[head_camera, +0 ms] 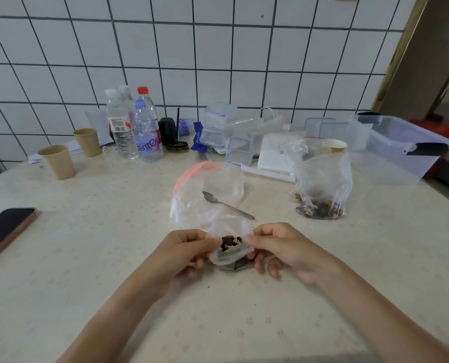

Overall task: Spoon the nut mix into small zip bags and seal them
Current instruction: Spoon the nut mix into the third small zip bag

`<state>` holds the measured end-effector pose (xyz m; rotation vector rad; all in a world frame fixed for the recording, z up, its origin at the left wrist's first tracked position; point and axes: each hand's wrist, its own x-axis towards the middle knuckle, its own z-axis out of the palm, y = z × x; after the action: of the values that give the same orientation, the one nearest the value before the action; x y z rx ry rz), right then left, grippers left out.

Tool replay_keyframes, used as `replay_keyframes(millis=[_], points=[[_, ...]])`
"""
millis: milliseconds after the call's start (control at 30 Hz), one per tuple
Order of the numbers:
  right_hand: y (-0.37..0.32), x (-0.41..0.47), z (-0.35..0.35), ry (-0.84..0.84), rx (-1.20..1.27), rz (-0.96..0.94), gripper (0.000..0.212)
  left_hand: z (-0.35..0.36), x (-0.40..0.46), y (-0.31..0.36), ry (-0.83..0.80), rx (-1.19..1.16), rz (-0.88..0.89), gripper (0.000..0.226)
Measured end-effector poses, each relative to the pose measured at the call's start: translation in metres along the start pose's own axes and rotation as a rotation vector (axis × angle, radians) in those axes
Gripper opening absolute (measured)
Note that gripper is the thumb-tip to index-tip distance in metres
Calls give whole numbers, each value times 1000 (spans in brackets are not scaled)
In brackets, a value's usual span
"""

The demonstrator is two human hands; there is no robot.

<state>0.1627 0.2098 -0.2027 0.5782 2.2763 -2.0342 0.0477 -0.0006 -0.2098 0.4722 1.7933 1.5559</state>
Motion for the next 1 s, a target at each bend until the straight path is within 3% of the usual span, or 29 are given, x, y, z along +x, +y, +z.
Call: replay_keyframes(millis=[133,233,300,333,400,467,533,667,800,933,1000], points=[[-6,0,10,211,-96,-80,16,4,5,8,334,187,141,12],[-8,-1,16,387,-298,-214,18,6,5,12,509,714,324,8],[-9,-1,18,449,-385,-254,15,12,2,14,531,1038,341,2],[-11,-1,17,440,-361,-226,13,15,2,16,521,1088,317,8],[-17,-2,13,342,-167,-113,9,13,2,22,419,862,242,18],[-22,-6,6,207,73,-24,10,8,2,28,238,354,88,22],[-23,-9,-1,90,275,26,17,0,2,30,37,9,-54,31],[-19,-11,-5,-2,518,69,23,-7,8,26,-150,-249,-161,42],[-16,-14,-6,57,397,-34,12,-5,10,21,-36,-173,-73,34],[-18,-17,2,303,105,-253,13,3,9,25,284,213,214,10],[-18,-16,7,492,-219,-422,17,9,7,30,490,540,428,17]])
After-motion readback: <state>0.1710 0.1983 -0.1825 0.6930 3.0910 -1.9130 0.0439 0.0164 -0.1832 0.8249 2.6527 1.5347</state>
